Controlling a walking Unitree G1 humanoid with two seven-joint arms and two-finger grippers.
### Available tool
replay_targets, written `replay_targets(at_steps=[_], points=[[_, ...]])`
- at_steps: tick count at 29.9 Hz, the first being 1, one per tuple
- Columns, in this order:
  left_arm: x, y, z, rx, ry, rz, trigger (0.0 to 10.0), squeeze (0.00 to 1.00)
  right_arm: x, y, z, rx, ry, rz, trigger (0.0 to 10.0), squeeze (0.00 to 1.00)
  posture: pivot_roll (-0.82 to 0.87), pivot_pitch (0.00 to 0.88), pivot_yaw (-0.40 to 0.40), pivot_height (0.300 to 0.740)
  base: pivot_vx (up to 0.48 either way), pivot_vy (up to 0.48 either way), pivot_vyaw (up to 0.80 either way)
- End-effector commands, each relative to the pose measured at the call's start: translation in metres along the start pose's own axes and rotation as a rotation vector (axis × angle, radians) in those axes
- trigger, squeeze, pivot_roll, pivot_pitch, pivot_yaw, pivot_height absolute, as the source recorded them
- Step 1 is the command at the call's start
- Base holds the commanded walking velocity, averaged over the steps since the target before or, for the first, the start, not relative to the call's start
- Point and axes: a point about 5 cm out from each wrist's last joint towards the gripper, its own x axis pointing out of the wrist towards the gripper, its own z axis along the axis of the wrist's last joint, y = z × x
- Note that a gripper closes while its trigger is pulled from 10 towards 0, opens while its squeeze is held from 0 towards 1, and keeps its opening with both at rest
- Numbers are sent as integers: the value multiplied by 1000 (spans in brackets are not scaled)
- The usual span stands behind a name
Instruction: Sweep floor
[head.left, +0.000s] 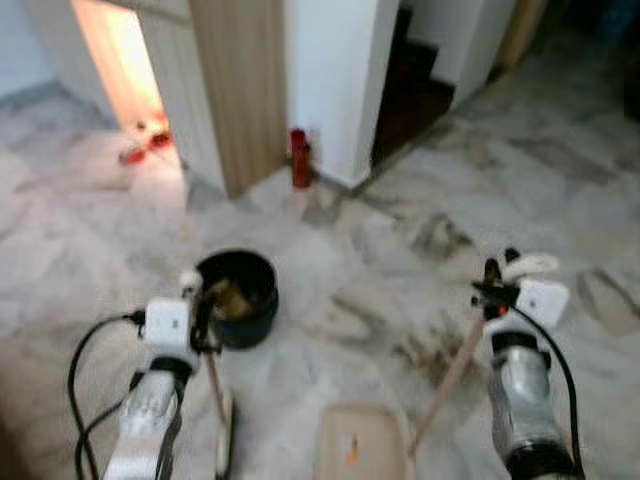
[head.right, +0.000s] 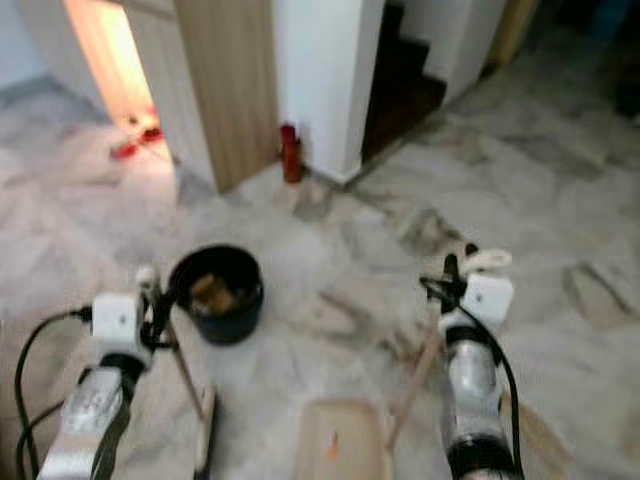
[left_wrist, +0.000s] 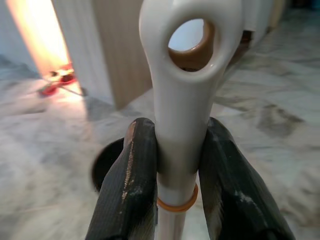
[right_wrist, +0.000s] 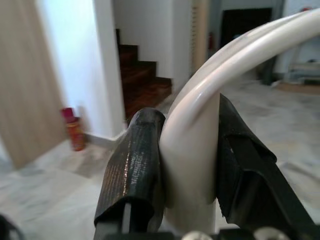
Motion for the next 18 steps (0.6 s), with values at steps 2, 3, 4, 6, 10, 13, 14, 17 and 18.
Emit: replay_targets(at_steps=[2, 3, 4, 6, 10, 13, 14, 17, 18], points=[[3, 0, 8, 3, -39, 0, 10000, 0, 3, 3, 3, -2, -9, 11, 10000, 0, 83, 0, -35, 740, 0, 0, -794], [3, 0, 8, 5, -39, 1, 10000, 0, 3, 3, 3, -1, -9, 11, 10000, 0, 82, 0, -36, 740, 0, 0, -800], [3, 0, 8, 6, -39, 2, 10000, 0, 3, 3, 3, -1, -8, 11, 10000, 0, 81, 0, -36, 740, 0, -259, -800], [3, 0, 8, 6, -39, 3, 10000, 0, 3, 3, 3, -1, -8, 11, 10000, 0, 81, 0, -37, 740, 0, -285, -788], [2, -1, 7, -8, -40, 15, 10000, 0, 4, 2, 3, -4, -9, 12, 10000, 0, 77, 0, -40, 740, 0, 0, -788], [3, -1, 8, -11, -42, 16, 10000, 0, 5, 0, 5, -10, -13, 13, 10000, 0, 73, 0, -46, 740, 0, 0, -792], [3, -1, 8, -11, -42, 16, 10000, 0, 5, 0, 5, -10, -13, 13, 10000, 0, 73, 0, -46, 740, 0, 0, -788], [4, -1, 8, -21, -48, 20, 10000, 0, 6, -1, 6, -18, -14, 15, 10000, 0, 66, 0, -49, 740, 0, 0, -788], [4, -2, 8, -27, -51, 20, 10000, 0, 6, -2, 6, -20, -15, 14, 10000, 0, 63, 0, -49, 740, 0, 0, -788]])
